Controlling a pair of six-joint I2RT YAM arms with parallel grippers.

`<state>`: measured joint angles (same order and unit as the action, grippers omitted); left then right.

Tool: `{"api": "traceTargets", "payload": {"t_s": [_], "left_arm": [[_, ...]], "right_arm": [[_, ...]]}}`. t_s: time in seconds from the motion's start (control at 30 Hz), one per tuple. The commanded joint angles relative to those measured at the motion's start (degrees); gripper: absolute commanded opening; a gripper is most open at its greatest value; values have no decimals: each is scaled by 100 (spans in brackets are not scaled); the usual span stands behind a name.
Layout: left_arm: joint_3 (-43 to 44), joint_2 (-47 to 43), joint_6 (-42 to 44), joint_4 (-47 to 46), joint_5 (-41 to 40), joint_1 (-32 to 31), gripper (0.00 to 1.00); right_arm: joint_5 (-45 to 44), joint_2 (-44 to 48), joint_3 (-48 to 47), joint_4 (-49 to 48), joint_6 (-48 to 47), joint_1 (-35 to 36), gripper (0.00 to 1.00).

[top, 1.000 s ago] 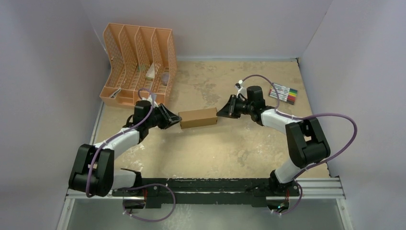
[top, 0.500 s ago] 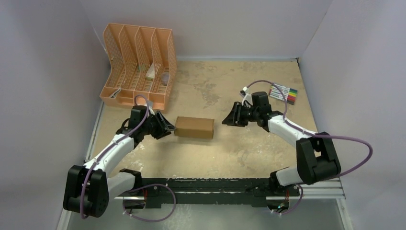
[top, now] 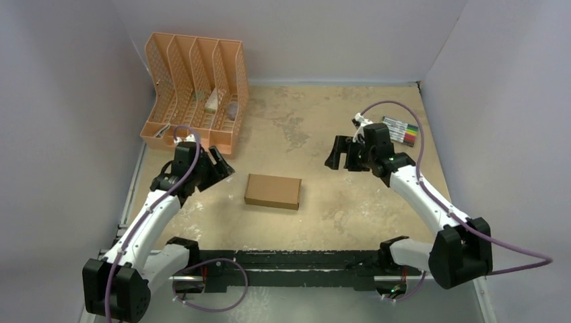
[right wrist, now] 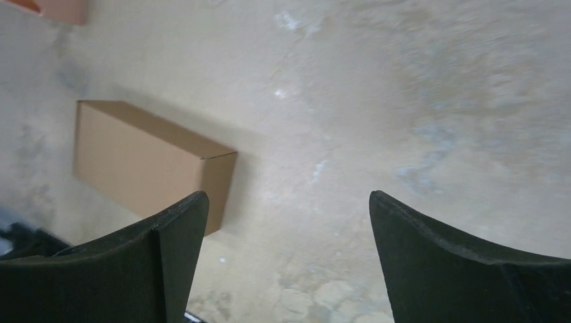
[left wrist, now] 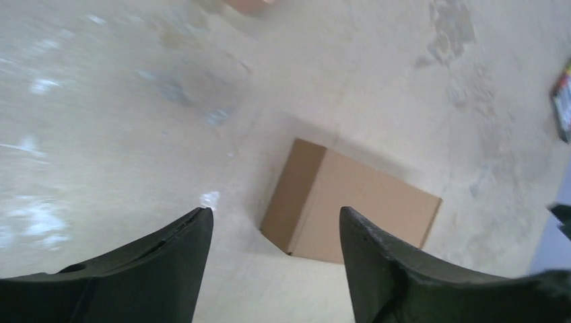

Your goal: Fold the paper box

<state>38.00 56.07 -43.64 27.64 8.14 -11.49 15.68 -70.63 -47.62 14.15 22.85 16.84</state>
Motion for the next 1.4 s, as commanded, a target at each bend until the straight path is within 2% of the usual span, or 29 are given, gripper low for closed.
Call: {"api": "traceTargets", "payload": {"t_s": [0.0,0.13,0.2,0.37,0.5,0.67,0.87,1.03,1.37], "left_arm": [[626,-344,440,757,-1768,50,75],[1057,-615,576,1158,-2694,50,95],[1294,-704,678,1298,-2943,50,98],[1900,-1329,1018,1313,-3207,50,99],[1942,-2119,1239,1048,-3523,50,100],[1474,-2933,1409,998,-4014,50,100],[678,-3898,1157,955,-4711,50,99],[341,-4524,1160,823,-4849,50,100],[301,-4655,1126,933,-5057,50,99]], "right_arm": [[-1715,543,-564,890,-464,-36,96],[-2858,1275,-635,1079,-509,-49,99],[-3322,1618,-708,1192,-516,-43,99],[-4022,2477,-917,1523,-861,-45,99],[-4275,3403,-695,1531,-1315,-47,99],[-4254,4671,-219,1350,-1629,-46,99],[-4653,5788,442,1134,-1868,-49,99],[-4444,6202,844,873,-2063,-42,99],[-4381,6543,1180,579,-2166,193,99]]}}
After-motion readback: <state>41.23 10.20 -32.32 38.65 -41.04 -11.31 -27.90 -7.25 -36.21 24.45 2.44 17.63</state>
